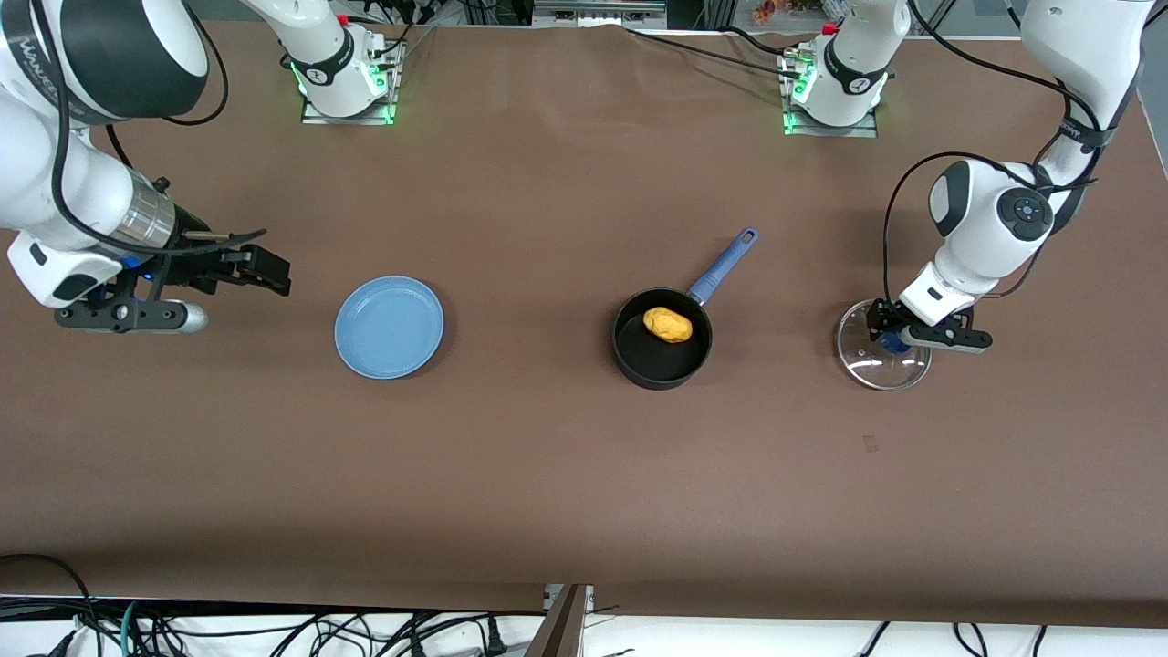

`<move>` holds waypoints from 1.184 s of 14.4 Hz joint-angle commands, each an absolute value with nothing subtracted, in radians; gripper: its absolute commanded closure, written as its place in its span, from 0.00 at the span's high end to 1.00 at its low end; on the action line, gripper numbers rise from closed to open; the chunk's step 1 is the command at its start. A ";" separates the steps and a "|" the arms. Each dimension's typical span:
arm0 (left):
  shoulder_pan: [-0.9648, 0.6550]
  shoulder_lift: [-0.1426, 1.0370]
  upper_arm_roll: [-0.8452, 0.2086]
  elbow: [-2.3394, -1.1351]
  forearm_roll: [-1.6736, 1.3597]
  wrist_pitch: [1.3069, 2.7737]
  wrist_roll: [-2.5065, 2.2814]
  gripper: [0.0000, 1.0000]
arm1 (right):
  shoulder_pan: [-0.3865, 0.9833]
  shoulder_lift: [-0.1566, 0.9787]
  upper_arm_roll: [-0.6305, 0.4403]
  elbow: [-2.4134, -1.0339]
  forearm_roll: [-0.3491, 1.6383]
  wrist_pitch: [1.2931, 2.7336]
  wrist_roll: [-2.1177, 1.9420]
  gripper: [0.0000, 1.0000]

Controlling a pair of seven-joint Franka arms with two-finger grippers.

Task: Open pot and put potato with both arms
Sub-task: 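Withdraw the right gripper while the left gripper lowers the lid onto the table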

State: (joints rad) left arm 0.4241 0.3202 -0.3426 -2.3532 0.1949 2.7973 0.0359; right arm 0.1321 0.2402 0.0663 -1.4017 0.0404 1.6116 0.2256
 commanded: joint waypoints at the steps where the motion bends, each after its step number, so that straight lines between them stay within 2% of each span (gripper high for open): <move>1: 0.433 0.316 -0.350 -2.350 0.207 2.812 0.055 0.54 | 0.086 0.143 0.086 -1.456 0.029 1.638 0.222 1.00; 6: 0.433 0.313 -0.348 -2.349 0.209 2.812 0.054 0.64 | 0.052 0.100 0.084 -1.485 -0.049 1.563 0.059 1.00; 10: 0.433 0.314 -0.348 -2.347 0.209 2.812 0.054 0.80 | 0.006 0.058 0.084 -1.554 -0.054 1.557 -0.041 1.00; 13: 0.433 0.313 -0.348 -2.345 0.209 2.810 0.051 0.84 | 0.005 0.067 0.080 -1.540 -0.057 1.525 -0.048 1.00; 17: 0.433 0.288 -0.350 -2.330 0.209 2.784 0.048 0.84 | 0.005 0.087 0.078 -1.509 -0.060 1.523 -0.052 1.00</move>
State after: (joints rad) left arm 0.4241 0.3162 -0.3435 -2.3371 0.1949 2.8073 0.0391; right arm 0.0167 0.0961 0.0669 -1.5169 -0.0458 1.5352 -0.0326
